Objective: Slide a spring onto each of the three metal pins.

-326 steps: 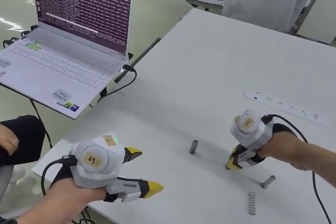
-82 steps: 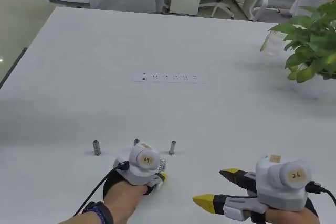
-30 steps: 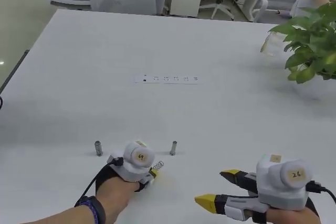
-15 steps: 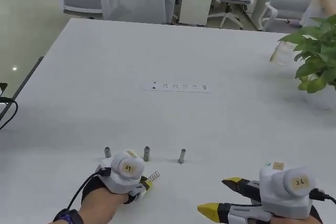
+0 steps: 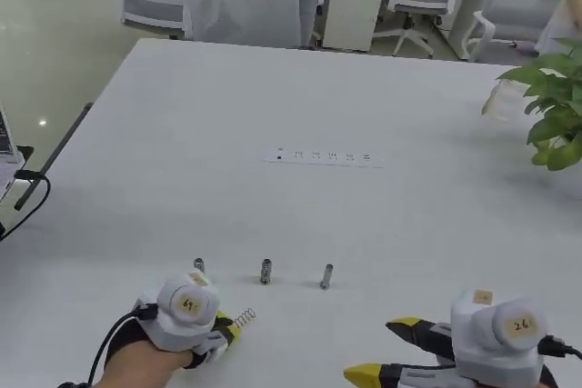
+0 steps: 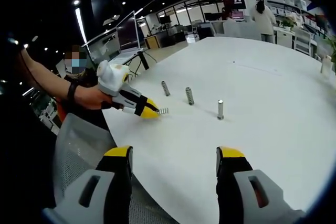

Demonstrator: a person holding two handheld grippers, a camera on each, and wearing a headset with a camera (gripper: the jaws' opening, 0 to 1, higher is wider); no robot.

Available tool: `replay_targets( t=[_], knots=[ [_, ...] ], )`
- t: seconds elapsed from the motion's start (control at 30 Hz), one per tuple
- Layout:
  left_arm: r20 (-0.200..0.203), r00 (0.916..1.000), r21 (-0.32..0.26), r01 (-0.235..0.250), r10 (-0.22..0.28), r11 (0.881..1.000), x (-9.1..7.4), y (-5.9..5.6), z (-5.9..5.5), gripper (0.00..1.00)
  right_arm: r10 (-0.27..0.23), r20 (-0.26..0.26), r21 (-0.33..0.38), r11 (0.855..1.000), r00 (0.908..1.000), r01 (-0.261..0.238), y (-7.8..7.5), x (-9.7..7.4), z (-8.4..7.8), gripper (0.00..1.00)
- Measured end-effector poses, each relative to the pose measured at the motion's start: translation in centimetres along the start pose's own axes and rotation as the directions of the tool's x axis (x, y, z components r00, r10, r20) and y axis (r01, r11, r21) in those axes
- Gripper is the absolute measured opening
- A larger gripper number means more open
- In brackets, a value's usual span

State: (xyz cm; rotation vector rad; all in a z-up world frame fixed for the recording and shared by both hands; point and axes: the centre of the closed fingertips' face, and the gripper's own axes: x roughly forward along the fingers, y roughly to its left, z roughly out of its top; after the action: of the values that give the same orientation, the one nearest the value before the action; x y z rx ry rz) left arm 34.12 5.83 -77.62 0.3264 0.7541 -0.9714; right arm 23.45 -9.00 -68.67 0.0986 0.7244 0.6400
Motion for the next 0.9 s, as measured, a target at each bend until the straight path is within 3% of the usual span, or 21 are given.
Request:
replay_targets(
  t=[0.1,0.27,0.9],
  knots=[
    [0.010,0.9998,-0.033,-0.014,0.014,0.999,-0.6,0.6,-0.1,0.02,0.006,-0.005,-0.002,1.000,1.0000,-0.006,0.1,0.2,0.0,0.63],
    [0.022,0.9996,-0.038,-0.019,0.019,0.999,-1.3,0.7,0.0,0.02,0.015,-0.008,-0.003,1.000,0.9999,-0.015,0.3,0.4,0.0,0.63],
    [0.052,0.9986,-0.036,-0.008,0.010,0.999,-3.7,-0.6,-0.5,0.02,0.073,-0.002,0.026,0.997,0.9973,-0.073,1.3,1.5,0.0,0.59]
  ],
)
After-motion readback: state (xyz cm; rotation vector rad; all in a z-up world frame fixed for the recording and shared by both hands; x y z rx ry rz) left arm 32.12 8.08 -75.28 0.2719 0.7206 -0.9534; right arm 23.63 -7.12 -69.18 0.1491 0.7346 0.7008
